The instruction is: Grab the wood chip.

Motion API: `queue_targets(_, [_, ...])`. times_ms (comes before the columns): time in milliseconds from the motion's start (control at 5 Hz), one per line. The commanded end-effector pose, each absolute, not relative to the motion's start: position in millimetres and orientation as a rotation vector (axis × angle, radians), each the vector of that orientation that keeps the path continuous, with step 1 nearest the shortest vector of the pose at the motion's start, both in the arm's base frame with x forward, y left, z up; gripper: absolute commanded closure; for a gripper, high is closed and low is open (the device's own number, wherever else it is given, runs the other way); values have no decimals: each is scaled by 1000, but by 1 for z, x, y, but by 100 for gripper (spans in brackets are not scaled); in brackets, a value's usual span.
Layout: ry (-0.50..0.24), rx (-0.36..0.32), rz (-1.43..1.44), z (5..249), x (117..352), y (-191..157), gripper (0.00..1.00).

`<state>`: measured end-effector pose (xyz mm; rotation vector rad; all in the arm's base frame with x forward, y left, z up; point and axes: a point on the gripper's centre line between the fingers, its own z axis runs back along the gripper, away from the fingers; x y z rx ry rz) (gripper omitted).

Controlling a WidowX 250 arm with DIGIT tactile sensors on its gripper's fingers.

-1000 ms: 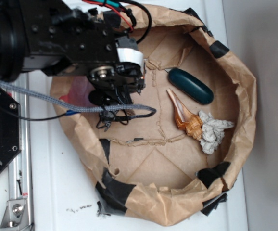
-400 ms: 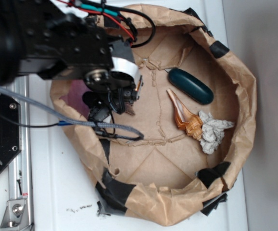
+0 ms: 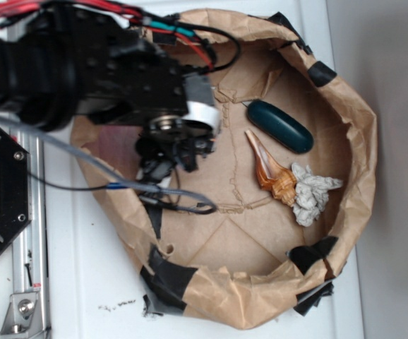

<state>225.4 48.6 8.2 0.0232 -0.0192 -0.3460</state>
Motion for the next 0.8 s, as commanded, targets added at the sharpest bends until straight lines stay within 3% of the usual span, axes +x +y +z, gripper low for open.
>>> queue_targets(0, [-25, 6, -322, -2, 224, 47, 100])
queue_targets(600, [-32, 27, -325, 0, 224, 45, 100])
